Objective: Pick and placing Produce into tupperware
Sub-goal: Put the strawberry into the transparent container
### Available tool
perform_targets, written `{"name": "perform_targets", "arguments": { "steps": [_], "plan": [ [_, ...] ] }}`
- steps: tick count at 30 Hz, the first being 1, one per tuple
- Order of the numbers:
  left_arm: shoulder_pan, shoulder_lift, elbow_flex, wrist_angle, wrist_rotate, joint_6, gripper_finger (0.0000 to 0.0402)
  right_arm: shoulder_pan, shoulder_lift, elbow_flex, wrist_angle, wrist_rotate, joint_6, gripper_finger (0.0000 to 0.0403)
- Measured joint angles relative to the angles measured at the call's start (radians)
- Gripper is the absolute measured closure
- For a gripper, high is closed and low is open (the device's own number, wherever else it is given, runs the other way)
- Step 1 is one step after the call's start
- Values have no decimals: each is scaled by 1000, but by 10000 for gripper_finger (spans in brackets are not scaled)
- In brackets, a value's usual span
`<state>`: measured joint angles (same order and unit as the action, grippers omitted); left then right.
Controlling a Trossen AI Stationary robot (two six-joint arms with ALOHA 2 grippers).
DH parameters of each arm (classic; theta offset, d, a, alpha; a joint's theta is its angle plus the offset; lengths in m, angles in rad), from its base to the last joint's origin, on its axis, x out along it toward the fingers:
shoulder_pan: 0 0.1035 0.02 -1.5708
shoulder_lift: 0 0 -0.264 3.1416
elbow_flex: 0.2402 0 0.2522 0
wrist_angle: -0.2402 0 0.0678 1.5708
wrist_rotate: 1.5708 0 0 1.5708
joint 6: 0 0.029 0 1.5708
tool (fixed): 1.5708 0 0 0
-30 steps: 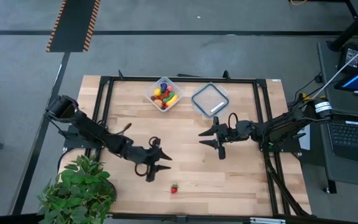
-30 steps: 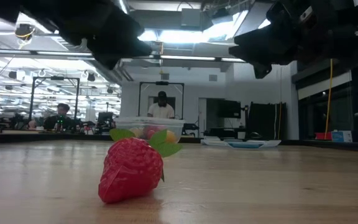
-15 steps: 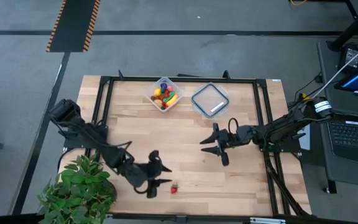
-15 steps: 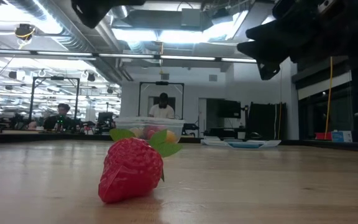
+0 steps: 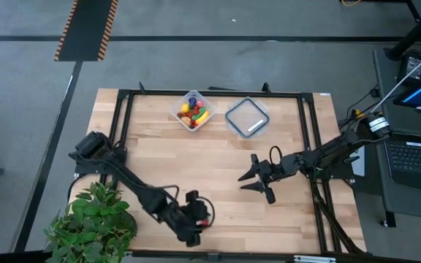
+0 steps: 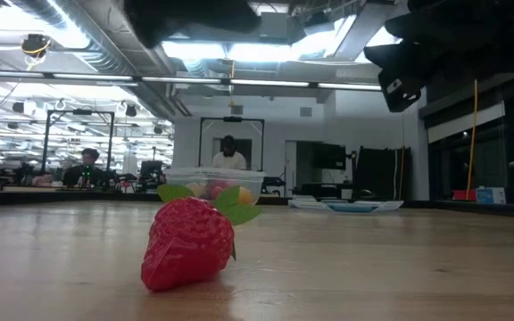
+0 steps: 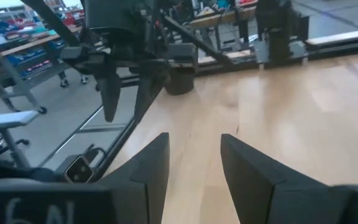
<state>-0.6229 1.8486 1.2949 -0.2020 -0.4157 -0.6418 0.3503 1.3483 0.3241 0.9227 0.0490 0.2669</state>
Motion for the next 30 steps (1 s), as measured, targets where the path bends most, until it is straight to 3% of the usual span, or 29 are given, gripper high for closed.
{"name": "perform_targets", "arguments": {
  "steps": [9,26,30],
  "plan": [
    [-65,107,171,-203,-17,-244,233,32,0,0,-38,10,17,257],
    [-80,123,176,-185,-3,-220,233,32,0,0,-75,10,14,257],
    [-70,123,176,-186,8,-322,233,32,0,0,-76,11,14,257]
  ]
}}
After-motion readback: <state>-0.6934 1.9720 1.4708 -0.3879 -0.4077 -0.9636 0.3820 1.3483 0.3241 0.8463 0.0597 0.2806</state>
